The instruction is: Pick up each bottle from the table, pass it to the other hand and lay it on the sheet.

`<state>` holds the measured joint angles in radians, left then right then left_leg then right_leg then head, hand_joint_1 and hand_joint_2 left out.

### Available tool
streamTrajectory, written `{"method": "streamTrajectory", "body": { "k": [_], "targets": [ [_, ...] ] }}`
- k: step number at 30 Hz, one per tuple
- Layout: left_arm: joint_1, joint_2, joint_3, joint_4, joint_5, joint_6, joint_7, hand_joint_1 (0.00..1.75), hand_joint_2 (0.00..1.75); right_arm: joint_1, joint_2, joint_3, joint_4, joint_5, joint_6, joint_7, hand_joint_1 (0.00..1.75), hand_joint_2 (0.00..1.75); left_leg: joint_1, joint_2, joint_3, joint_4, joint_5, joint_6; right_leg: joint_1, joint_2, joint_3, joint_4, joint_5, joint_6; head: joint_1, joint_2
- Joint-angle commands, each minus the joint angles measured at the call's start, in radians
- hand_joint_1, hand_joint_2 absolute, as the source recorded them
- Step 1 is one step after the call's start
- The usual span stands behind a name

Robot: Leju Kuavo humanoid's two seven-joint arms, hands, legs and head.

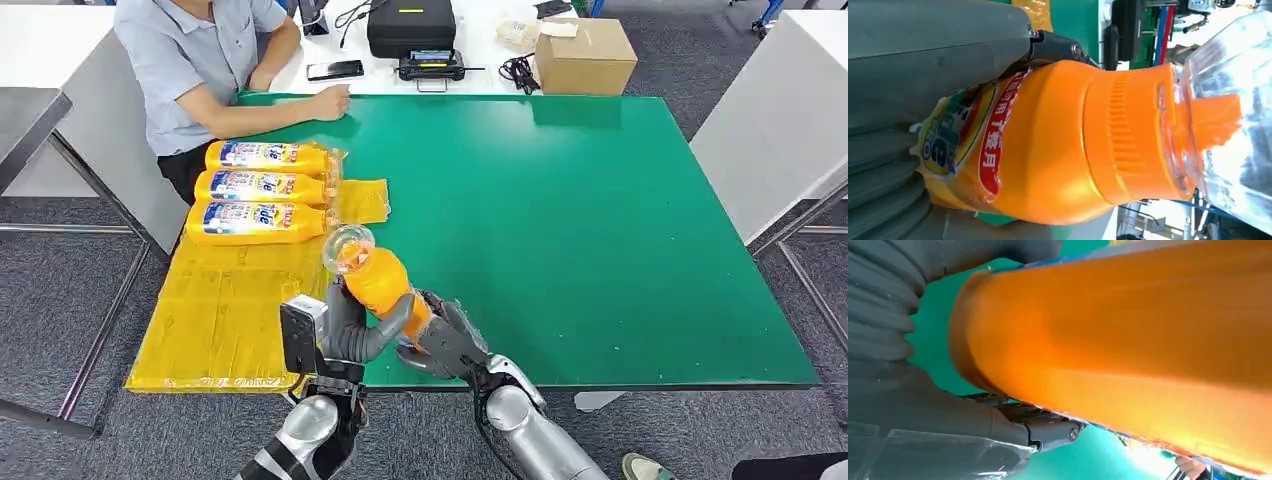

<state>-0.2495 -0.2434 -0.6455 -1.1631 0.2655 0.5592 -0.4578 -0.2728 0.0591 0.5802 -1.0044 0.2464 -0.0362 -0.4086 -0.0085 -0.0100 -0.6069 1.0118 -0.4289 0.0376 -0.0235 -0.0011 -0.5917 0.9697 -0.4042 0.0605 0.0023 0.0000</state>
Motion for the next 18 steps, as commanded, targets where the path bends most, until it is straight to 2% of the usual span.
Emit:
{"method": "streamTrajectory", "body": {
  "k": [1,3,6,9,18],
  "targets": [
    [-0.036,0.035,0.017,0.055,-0.04,0.001,0.009,1.75,1.75,-0.006,-0.023,-0.011,0.027,0.007,-0.018,0.023,0.0,1.75,0.001,0.001,0.003,-0.001,-0.001,-0.002,0.001,0.0,0.003,-0.001,-0.001,-0.002,0.0,0.0],
    [-0.027,0.046,0.029,0.033,-0.076,0.019,0.009,1.75,1.75,0.018,-0.027,-0.03,0.028,0.038,-0.07,0.024,0.0,1.75,0.001,0.0,0.004,-0.001,-0.001,-0.002,0.002,0.0,0.004,-0.001,-0.001,-0.003,0.0,0.0],
    [-0.023,0.05,0.034,0.025,-0.08,0.016,0.012,1.75,1.75,0.024,-0.03,-0.031,0.028,0.041,-0.072,0.022,0.0,1.75,0.001,0.001,0.004,-0.001,-0.002,-0.002,0.002,0.0,0.004,-0.001,-0.001,-0.003,0.0,0.0],
    [0.001,0.061,0.069,-0.022,-0.128,0.031,0.016,1.75,1.75,0.073,-0.038,-0.068,0.013,0.116,-0.16,0.047,0.0,1.75,0.002,0.001,0.004,0.0,-0.002,-0.002,0.002,0.0,0.004,-0.001,-0.001,-0.003,0.0,0.0],
    [0.009,0.064,0.124,-0.053,-0.14,0.032,0.025,1.75,1.75,0.106,-0.037,-0.079,0.009,0.191,-0.219,0.055,0.0,1.75,0.001,0.001,0.002,0.0,-0.001,-0.002,0.002,0.0,0.003,0.0,-0.001,-0.003,0.0,0.0]
  ]
}}
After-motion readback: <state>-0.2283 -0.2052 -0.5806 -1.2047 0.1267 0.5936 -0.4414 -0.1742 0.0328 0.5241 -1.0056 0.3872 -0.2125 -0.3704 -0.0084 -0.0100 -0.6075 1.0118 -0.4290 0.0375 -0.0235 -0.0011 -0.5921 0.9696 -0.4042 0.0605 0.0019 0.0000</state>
